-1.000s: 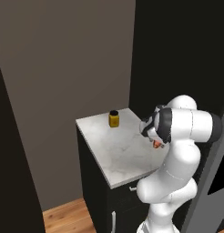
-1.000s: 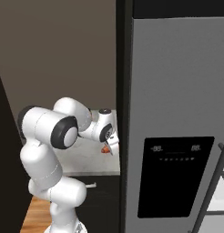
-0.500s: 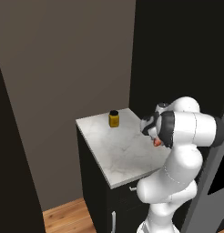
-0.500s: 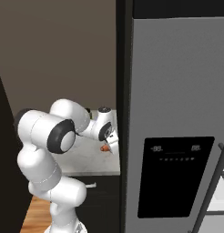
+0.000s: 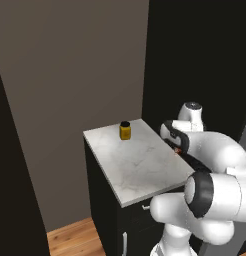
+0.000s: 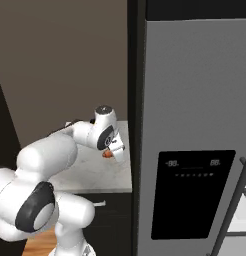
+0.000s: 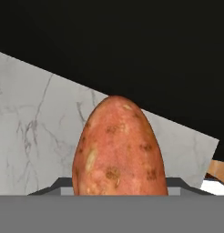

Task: Place the sweet potato and squash inside the fridge drawer. Close the drawer after placing the vegetables.

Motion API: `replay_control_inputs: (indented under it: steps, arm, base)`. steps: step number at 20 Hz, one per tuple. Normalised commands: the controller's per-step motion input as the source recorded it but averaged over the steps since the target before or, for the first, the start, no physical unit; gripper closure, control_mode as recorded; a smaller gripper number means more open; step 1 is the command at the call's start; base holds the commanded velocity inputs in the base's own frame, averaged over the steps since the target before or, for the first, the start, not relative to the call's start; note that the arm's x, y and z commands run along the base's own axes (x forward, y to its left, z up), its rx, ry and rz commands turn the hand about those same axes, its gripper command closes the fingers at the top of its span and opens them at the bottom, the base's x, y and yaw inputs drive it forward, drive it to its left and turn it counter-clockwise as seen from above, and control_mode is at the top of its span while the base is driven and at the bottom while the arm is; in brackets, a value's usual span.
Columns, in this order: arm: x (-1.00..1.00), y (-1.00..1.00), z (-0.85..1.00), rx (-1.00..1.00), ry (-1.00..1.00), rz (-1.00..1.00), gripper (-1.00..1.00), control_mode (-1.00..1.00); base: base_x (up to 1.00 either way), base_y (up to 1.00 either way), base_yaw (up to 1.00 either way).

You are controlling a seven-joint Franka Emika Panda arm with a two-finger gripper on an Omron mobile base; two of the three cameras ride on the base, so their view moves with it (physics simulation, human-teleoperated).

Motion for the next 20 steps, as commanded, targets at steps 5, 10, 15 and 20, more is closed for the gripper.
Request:
replay_control_inputs:
  steps: [5,10,15,20]
  arm:
    - [-0.86,0.11,0.86,0.00,-0.17,0.00,1.00,-1.00]
    - [-0.89,0.39,0.64,0.00,-0.15,0.00,1.00,-1.00]
    - [-0.60,0.47,0.61,0.00,-0.03,0.00,1.00,-1.00]
    - [-0.20,0.23,0.44,0.00,0.00,0.02,1.00,-1.00]
  base:
    - [0.00,0.00,0.00]
    - [0.00,0.00,0.00]
    - [0.00,0.00,0.00]
    - [0.00,0.00,0.00]
